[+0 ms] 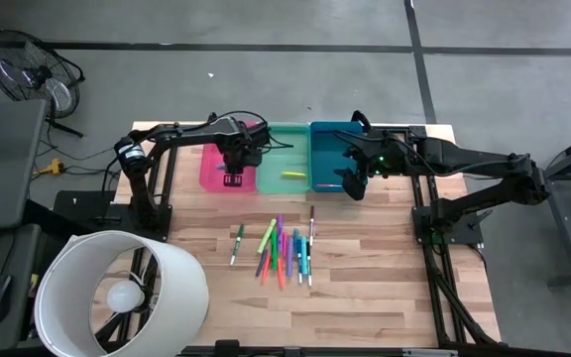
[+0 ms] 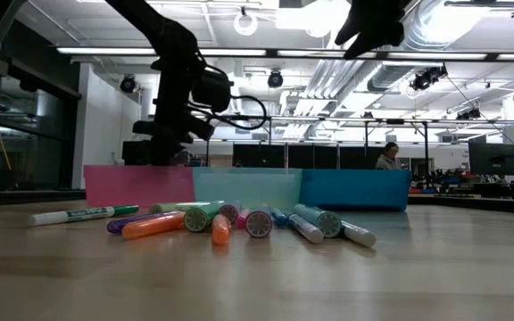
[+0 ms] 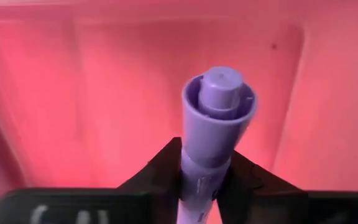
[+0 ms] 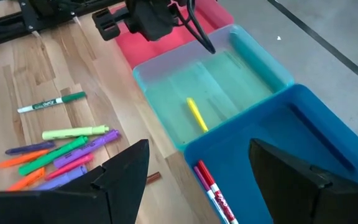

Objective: Pick & Place Markers
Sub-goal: Put the purple marker into the red bin, then put the green highlighter into the blue bin

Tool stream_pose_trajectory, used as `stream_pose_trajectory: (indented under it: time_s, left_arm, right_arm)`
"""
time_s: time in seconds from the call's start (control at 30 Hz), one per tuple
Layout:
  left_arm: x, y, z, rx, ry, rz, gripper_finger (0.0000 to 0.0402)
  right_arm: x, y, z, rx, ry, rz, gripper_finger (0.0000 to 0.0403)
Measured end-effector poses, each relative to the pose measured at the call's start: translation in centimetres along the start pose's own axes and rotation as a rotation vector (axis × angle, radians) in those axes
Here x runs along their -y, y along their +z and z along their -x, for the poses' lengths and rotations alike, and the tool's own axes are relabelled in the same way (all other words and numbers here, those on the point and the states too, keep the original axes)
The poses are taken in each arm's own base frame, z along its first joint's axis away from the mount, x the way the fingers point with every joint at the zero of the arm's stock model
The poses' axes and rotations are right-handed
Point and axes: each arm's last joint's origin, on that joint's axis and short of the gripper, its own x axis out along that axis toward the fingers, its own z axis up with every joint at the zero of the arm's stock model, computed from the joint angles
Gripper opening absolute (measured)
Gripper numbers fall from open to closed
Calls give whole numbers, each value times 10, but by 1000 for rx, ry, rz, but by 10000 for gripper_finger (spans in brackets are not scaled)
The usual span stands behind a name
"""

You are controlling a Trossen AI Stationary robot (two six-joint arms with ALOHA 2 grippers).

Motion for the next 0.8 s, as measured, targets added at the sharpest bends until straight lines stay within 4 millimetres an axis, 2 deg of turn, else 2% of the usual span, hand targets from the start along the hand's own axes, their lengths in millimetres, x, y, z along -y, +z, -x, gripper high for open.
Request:
stream_pose_trajectory:
  time_s: [0.17,0.27,0.53,0.8]
  left_arm:
    - [-1,-1,0,-22,36,-1,168]
    - [-1,-1,0,-30,51,17,195]
    - [-4,0,10,-27,46,224,204]
    - [-1,1,17,-13,-68,474,205]
  right_arm:
    - [0,-1,0,-13,-4,-3,264]
    - [0,-1,0,-15,-5,-12,264]
    - [1,-2,0,-14,-9,-16,264]
    - [1,-2,0,-19,-10,-18,264]
